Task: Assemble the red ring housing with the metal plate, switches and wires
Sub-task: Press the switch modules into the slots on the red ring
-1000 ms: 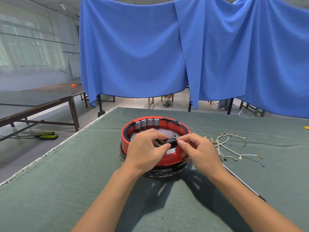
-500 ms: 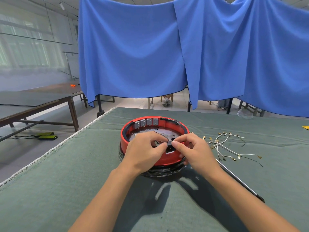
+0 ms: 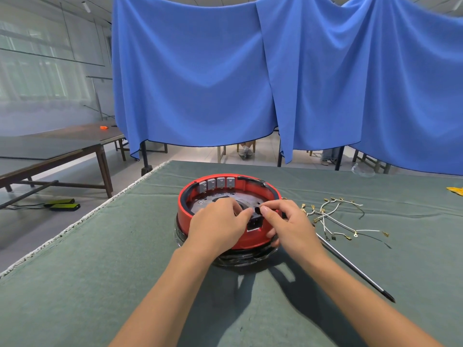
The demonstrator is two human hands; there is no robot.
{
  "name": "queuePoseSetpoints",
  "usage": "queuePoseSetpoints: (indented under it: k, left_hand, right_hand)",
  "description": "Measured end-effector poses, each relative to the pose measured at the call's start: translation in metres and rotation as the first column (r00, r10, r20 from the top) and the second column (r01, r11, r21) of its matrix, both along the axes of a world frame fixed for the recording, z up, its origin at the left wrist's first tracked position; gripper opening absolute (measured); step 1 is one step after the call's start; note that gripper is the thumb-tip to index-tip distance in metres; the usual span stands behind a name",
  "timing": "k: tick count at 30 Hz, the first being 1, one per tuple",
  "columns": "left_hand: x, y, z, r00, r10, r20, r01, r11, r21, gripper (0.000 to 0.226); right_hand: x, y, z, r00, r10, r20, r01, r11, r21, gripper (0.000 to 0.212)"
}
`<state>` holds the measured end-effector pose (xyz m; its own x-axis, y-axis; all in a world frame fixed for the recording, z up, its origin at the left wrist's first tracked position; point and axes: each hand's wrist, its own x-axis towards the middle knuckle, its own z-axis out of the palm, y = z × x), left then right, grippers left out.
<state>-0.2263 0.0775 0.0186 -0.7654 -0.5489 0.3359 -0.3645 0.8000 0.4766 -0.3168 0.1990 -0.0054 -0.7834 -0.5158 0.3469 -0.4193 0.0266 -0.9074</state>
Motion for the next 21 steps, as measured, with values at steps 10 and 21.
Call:
queuePoseSetpoints:
  k: [10,21]
  left_hand:
    - [-0.003,-0.005,0.007,0.991,-0.094,0.095,0.091,0.995,0.036,0.041]
    - [0.015,-0.005,-0.013,0.967,-0.056,-0.248,0.024,0.991,-0.13,0.032]
  right_hand:
    - [-0.002,-0.001,0.009,0.994,0.104,0.03,-0.108,0.98,0.166,0.006]
    - [-0.004,-0.003,0.007,0.987,0.056,-0.148,-0.008,0.951,0.31,0.022]
